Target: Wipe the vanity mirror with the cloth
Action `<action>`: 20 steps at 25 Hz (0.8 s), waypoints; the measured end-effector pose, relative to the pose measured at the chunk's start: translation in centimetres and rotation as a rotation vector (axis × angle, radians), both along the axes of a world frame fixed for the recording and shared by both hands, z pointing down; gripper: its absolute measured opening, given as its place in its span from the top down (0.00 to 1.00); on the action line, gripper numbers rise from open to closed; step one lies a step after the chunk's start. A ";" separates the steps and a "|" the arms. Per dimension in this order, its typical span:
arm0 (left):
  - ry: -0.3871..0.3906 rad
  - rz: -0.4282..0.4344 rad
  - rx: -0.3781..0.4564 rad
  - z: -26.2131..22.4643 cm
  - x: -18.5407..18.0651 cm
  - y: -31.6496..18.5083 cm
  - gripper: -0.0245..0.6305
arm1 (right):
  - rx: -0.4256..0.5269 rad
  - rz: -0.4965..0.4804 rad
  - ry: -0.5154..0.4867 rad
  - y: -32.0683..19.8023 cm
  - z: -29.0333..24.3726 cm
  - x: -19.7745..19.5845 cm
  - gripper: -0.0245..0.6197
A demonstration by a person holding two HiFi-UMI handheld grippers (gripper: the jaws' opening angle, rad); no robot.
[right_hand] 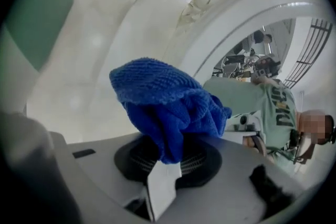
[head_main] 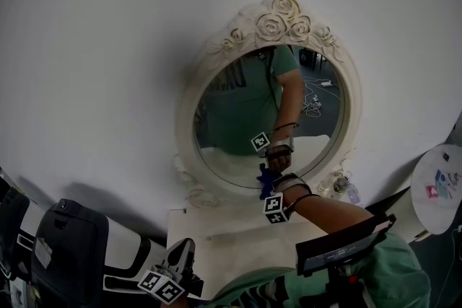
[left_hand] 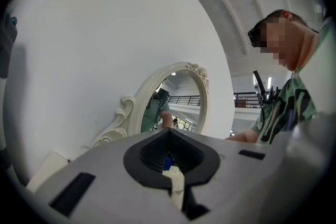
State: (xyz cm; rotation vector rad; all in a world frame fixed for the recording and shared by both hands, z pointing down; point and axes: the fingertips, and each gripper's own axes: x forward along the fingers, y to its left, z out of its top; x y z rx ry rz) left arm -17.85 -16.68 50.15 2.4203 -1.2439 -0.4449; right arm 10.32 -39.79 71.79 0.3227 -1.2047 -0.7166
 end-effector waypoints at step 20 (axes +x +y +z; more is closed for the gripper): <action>-0.031 0.095 0.016 -1.2 4.9 -2.5 0.95 | 0.033 0.168 -0.201 0.7 -5.0 7.8 0.84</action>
